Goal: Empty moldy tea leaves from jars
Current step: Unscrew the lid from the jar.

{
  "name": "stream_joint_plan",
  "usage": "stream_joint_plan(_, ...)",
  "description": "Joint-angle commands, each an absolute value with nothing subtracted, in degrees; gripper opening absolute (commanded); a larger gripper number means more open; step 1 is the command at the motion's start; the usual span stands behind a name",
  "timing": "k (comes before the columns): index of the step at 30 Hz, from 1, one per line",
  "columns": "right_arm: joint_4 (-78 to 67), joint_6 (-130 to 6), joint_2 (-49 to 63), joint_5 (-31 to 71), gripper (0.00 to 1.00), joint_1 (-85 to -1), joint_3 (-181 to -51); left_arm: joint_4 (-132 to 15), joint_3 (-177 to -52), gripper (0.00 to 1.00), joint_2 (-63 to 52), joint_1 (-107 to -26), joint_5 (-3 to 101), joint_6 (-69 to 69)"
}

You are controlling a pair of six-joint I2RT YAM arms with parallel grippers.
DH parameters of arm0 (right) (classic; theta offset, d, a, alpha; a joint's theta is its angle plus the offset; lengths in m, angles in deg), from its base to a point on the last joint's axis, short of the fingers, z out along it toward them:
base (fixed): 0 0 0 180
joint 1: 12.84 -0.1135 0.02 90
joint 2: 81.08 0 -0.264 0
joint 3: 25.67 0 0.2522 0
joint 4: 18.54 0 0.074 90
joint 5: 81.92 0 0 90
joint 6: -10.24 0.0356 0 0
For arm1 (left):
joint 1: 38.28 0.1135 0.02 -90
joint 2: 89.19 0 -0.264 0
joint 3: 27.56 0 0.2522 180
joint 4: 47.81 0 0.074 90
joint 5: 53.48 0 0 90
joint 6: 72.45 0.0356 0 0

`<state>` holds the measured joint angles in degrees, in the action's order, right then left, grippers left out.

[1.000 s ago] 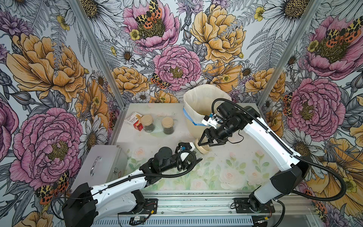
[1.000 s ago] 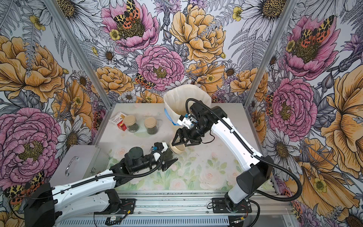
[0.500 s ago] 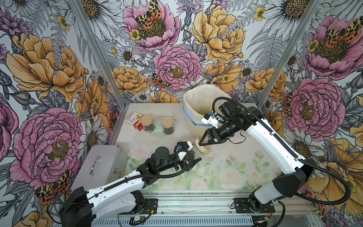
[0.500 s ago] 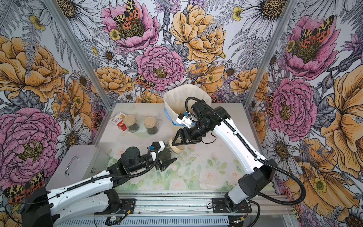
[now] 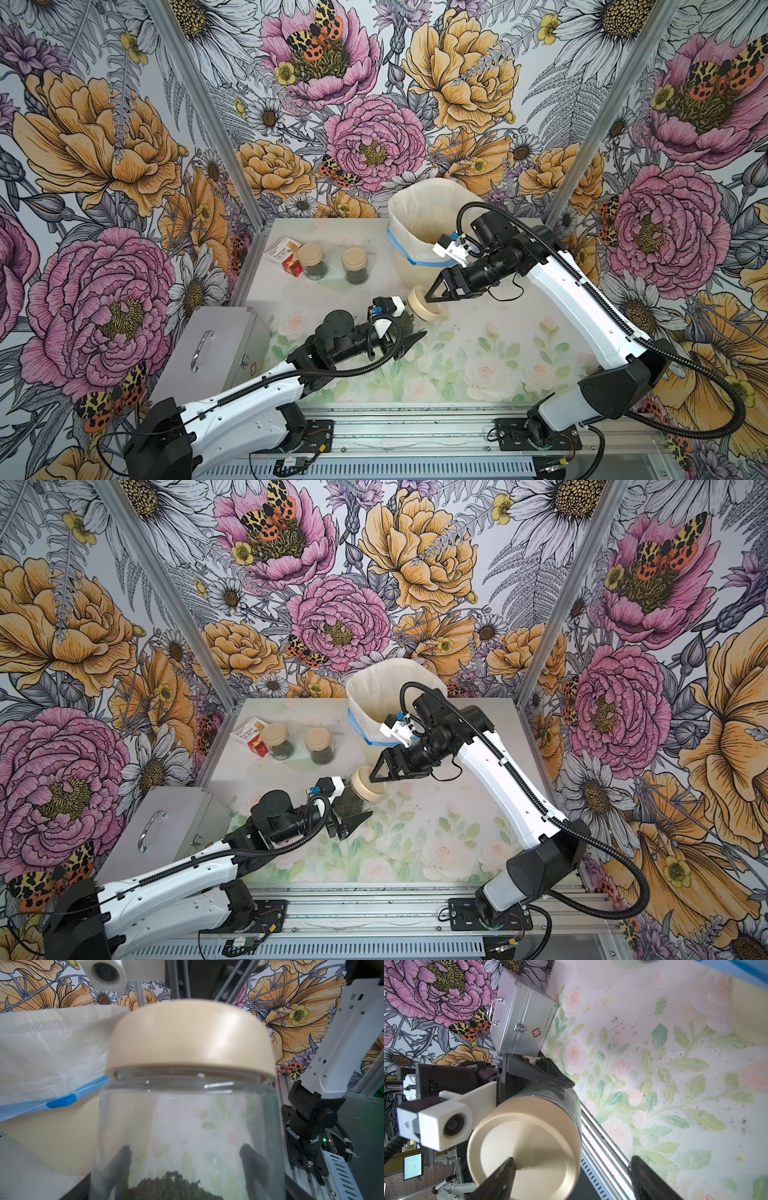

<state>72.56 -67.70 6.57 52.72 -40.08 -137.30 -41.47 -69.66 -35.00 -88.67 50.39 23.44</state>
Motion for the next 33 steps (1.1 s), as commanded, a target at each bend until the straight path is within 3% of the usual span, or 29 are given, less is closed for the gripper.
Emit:
stream_joint_plan(1,71.5,-65.0,5.4,54.0,0.99,-38.5,-137.4,-31.8,-71.7,0.48,-35.9,-88.3,51.7,23.5)
stream_joint_plan(17,69.5,-37.8,0.7,55.3,1.0,-37.0,-137.5,-34.0,-73.1,0.48,-32.6,-88.6,47.0,31.1)
stream_joint_plan(33,70.9,-31.8,3.4,48.8,1.0,-42.1,-140.4,-33.6,-73.6,0.48,-31.2,-89.2,46.2,31.9)
